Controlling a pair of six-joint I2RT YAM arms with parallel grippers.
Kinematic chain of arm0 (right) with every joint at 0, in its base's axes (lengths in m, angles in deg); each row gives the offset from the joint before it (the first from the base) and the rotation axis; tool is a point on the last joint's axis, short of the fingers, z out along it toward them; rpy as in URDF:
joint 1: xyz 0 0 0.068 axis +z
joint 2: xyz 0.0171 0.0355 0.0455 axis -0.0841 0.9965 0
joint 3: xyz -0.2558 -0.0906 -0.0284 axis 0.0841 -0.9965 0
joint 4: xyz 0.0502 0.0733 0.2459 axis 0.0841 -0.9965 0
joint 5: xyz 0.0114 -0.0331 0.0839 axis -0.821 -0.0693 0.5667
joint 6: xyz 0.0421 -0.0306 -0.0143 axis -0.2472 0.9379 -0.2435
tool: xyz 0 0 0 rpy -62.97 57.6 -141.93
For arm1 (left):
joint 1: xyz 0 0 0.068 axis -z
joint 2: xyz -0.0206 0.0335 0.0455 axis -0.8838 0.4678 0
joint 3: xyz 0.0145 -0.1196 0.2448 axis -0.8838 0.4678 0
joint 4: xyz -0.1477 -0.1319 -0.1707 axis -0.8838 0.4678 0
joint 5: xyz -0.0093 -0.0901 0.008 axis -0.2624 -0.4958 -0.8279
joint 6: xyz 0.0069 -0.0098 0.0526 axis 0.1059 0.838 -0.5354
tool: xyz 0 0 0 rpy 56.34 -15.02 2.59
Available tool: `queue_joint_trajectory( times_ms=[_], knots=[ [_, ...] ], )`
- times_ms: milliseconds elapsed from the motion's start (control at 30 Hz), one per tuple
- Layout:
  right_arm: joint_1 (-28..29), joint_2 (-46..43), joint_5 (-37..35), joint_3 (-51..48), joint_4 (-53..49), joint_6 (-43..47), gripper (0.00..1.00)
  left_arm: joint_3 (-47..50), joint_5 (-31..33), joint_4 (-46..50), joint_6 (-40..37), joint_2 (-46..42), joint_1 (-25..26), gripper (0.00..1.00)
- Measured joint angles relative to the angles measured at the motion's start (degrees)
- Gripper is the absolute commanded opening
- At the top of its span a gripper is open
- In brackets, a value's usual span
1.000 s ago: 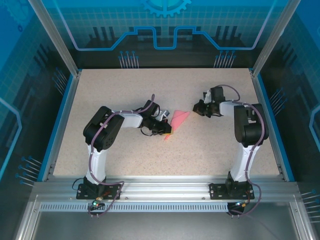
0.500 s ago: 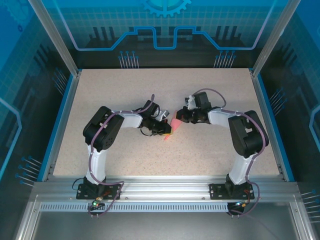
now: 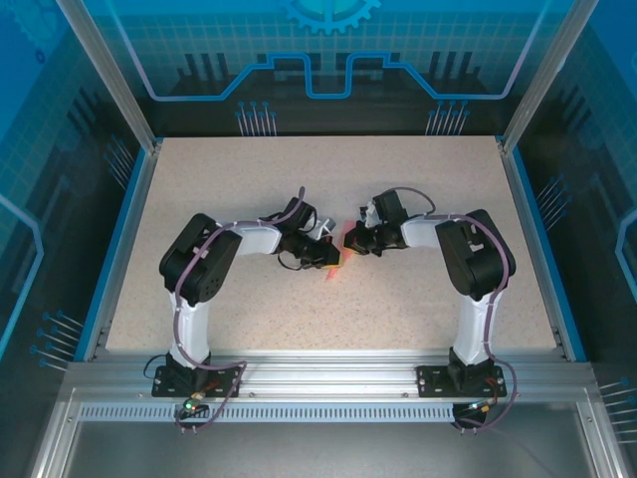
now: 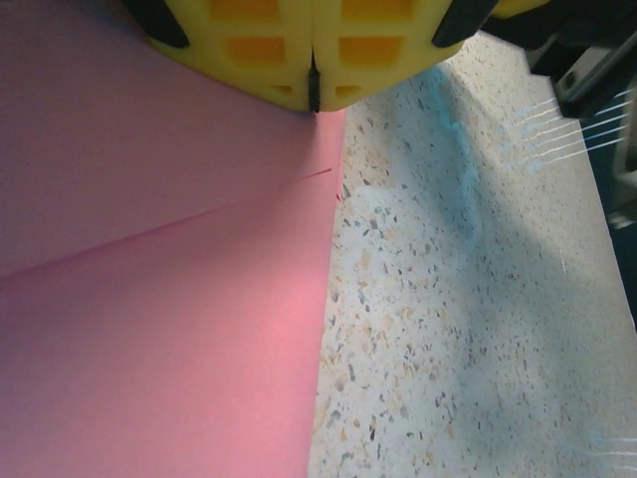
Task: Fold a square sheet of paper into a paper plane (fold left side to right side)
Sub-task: Fold the wing for the fifth time at the center of the table.
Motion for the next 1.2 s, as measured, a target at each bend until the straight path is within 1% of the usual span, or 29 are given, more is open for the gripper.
queue_joint_trajectory(
  times_ms=[200,433,700,1200],
  knots=[
    [0.02,0.04,-0.70,0.96,-2.03,0.61,0.04,0.11,-1.07,0.52,0.24,-3.13,0.00,0.01],
    [0.02,0.07,-1.40,1.79,-3.89,1.57,0.04,1.68,-1.33,1.88,0.09,-3.02,0.00,0.02],
    [0.02,0.09,-2.16,2.58,-5.66,2.71,0.04,1.73,-1.33,2.08,0.07,-1.27,0.00,0.02],
    [0.26,0.24,-2.84,3.58,-7.50,3.87,0.04,1.73,-2.36,2.03,-0.37,-1.18,0.48,0.02]
  ],
)
